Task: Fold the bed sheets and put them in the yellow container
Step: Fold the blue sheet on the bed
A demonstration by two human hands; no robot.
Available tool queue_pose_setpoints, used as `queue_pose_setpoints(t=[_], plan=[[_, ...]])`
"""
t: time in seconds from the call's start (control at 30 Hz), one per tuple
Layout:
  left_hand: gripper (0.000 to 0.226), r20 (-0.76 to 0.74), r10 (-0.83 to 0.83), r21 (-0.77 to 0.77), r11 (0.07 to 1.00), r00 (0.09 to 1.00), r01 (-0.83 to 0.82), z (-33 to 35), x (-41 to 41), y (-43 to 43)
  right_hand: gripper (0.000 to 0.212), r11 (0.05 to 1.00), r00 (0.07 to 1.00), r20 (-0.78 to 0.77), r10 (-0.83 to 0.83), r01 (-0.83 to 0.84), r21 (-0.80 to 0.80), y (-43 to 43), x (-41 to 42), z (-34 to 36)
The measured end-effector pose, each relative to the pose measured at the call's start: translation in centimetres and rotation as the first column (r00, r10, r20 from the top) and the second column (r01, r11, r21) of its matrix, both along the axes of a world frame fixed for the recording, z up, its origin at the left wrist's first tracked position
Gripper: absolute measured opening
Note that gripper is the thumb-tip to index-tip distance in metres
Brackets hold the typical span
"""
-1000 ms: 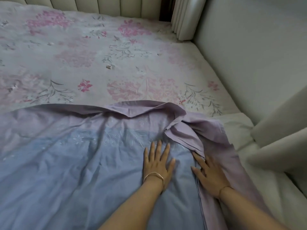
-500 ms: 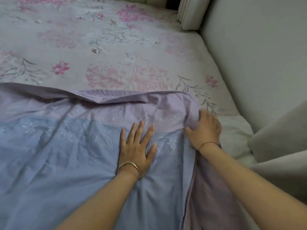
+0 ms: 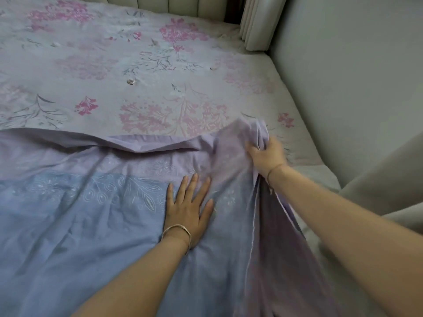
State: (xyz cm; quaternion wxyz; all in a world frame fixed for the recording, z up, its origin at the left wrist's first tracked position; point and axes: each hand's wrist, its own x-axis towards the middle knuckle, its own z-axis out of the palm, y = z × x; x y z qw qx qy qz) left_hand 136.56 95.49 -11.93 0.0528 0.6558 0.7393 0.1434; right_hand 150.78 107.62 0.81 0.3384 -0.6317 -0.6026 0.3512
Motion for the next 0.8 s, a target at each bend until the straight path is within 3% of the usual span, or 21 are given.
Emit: queue_pose_setpoints(t=[0.07,0.13,0.2,0.27,0.33,0.53,0.63,0.73,0.77,0.8], plan=[[0.066,0.133,0.003,0.064,0.998,0.991,-0.012,2.7,0.2,1.3,0.034,0.982,0.993,-0.104,0.052,-0.032,0.189,1.5,0.6,3.6],[0.062,0.200,-0.046,0.155,0.988,0.979,0.015,5.5,0.5,3.1,0.033,0.974,0.989,-0.149,-0.004,0.037,0.222,3.2,2.4,6.0],[0.064,0.149,-0.066,0.156,0.987,0.987,0.043,7.0,1.1,4.7,0.031,0.991,0.995,-0.074,-0.062,0.070,0.116,4.6,4.6,6.0],[0.073,0.082,-0.060,0.076,0.996,0.995,0.054,5.5,2.0,4.9,0.043,0.994,0.994,0.056,-0.091,0.094,-0.060,5.1,6.1,3.2],[0.080,0.009,-0.087,-0.024,0.996,0.996,0.088,2.3,2.9,4.4,0.050,0.974,0.990,0.092,-0.109,0.125,-0.188,4.7,7.3,-0.8],[0.068,-0.077,-0.086,0.040,0.995,0.993,0.089,-1.1,3.0,4.8,0.055,0.971,0.982,-0.014,-0.189,0.184,-0.151,4.8,8.9,-7.8],[0.067,-0.051,-0.098,0.036,0.994,0.994,0.100,-1.3,2.9,4.8,0.066,0.960,0.943,0.179,-0.281,0.277,0.051,5.4,8.3,-6.5],[0.067,-0.057,-0.092,0.029,0.995,0.994,0.094,-1.2,2.9,4.9,0.040,0.919,0.894,0.336,-0.298,0.173,0.354,3.9,8.1,-3.6],[0.067,-0.060,-0.089,0.032,0.995,0.994,0.091,-1.2,2.8,5.0,0.031,0.939,0.884,0.390,-0.259,0.135,0.317,3.0,8.3,-2.9],[0.067,-0.066,-0.084,0.038,0.995,0.994,0.087,-1.1,2.7,5.1,0.035,0.976,0.833,0.521,-0.187,0.098,0.194,2.3,8.4,-2.5]])
